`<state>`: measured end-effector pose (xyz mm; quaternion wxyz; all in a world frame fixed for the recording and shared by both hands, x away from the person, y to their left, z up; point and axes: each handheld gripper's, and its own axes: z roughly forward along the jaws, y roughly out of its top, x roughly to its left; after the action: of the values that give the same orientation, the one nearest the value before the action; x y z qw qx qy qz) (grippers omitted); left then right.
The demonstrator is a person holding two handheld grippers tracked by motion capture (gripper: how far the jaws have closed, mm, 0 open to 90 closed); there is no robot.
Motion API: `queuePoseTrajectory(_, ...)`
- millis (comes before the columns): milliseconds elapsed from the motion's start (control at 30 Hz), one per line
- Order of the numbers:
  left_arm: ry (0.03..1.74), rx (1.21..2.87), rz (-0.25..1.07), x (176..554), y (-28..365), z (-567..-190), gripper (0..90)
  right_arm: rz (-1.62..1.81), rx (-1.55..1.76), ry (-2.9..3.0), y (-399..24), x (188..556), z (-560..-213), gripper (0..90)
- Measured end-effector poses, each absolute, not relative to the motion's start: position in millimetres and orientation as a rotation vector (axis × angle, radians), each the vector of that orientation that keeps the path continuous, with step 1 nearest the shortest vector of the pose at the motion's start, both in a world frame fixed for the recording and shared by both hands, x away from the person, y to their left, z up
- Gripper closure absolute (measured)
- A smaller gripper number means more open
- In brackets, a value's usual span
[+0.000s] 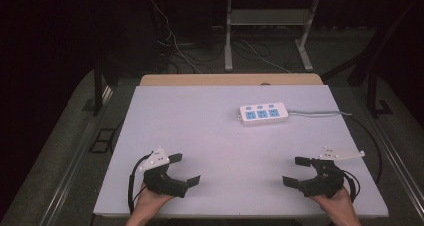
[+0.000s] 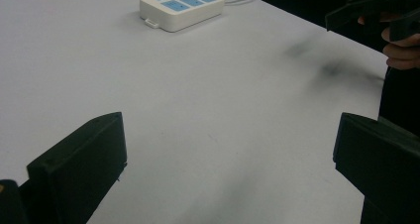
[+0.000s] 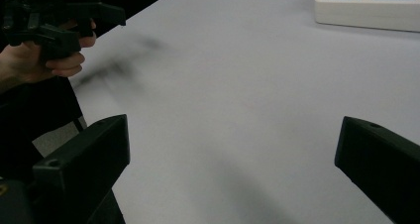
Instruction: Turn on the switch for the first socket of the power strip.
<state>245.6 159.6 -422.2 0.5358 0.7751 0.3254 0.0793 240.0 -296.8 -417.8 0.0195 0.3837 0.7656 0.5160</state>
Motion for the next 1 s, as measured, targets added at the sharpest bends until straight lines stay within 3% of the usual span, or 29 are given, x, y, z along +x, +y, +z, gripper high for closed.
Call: queuePoseTrajectory(1000,0.766,1.846,0.171,246.8,163.1,-423.0,0.0,1.519,1.220,2.443,-295.5,243.9,-414.6,0.2)
